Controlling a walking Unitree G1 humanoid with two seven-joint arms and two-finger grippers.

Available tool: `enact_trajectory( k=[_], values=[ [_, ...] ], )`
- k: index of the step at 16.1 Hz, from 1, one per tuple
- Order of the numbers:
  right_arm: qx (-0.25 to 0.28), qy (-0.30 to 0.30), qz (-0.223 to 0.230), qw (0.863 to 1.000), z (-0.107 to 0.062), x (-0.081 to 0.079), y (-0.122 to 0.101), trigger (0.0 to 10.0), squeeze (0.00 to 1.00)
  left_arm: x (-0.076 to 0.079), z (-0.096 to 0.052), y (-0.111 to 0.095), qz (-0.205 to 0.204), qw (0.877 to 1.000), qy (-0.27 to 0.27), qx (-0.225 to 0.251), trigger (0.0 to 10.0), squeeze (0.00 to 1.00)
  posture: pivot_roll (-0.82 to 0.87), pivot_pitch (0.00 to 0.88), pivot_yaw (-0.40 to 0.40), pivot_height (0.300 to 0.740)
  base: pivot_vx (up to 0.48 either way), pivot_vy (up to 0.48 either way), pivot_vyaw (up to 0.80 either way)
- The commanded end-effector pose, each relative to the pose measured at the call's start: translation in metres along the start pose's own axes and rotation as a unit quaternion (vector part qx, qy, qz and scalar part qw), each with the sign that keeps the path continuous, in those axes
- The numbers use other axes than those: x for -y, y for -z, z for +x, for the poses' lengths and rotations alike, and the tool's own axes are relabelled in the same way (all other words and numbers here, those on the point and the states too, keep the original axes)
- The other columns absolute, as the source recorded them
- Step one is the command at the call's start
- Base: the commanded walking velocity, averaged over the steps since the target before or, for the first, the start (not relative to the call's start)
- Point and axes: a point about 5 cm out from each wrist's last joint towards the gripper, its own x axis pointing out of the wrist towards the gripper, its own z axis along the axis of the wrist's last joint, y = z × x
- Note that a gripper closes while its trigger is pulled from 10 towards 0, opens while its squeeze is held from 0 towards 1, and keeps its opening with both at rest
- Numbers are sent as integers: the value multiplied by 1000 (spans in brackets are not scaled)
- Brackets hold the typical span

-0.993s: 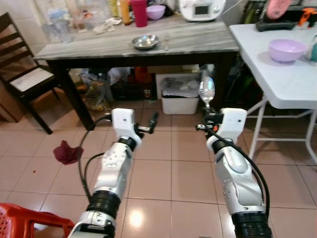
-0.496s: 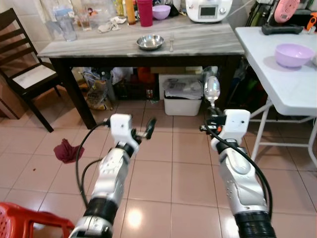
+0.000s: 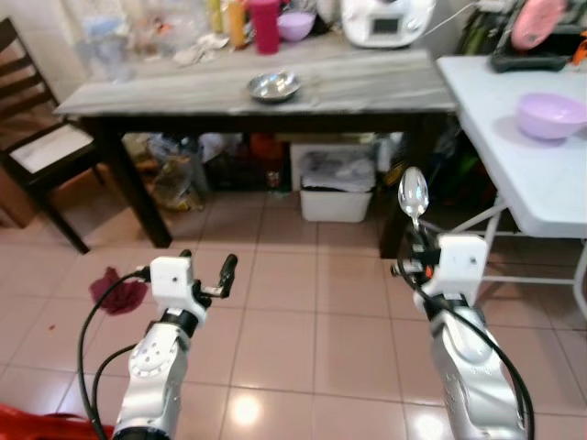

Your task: Setting the table

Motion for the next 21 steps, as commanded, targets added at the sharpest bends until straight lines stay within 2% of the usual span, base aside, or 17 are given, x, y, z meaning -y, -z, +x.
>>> enact_trajectory(
  k=[1, 3, 6, 10, 11, 14, 17, 21],
  values=[
    [17, -8, 1, 1000, 3, -6, -10, 10000, 0, -3, -3, -3, 12, 1000, -1, 0, 10000, 0, -217, 5, 64, 740, 398, 0, 0],
    [22, -9, 4, 1000, 6, -6, -14, 10000, 0, 0, -3, -4, 11, 1000, -1, 1, 10000, 0, -216, 4, 61, 740, 399, 0, 0],
    [25, -7, -1, 1000, 6, -3, -17, 10000, 0, -4, -6, -7, 18, 1000, -15, 5, 10000, 0, -210, 7, 54, 740, 400, 0, 0],
    [11, 30, -28, 999, -6, 8, -8, 10000, 0, -24, -19, -10, 51, 996, -72, 12, 10000, 0, -200, 21, 47, 740, 387, 0, 0],
    [9, 33, -28, 999, -8, 9, -7, 10000, 0, -25, -21, -10, 53, 996, -73, 9, 10000, 0, -199, 24, 48, 740, 375, 0, 0],
    [7, 38, -26, 999, -8, 9, -7, 10000, 0, -25, -24, -7, 56, 996, -70, 1, 10000, 0, -203, 29, 50, 740, 376, 0, 0],
    [8, 39, -24, 999, -7, 9, -8, 10000, 0, -21, -21, -8, 54, 996, -65, 2, 10000, 0, -206, 29, 53, 740, 366, 0, -619],
    [8, 38, -23, 999, -7, 8, -8, 10000, 0, -19, -21, -8, 52, 997, -62, 2, 10000, 0, -205, 29, 54, 740, 363, 0, 0]
  ],
)
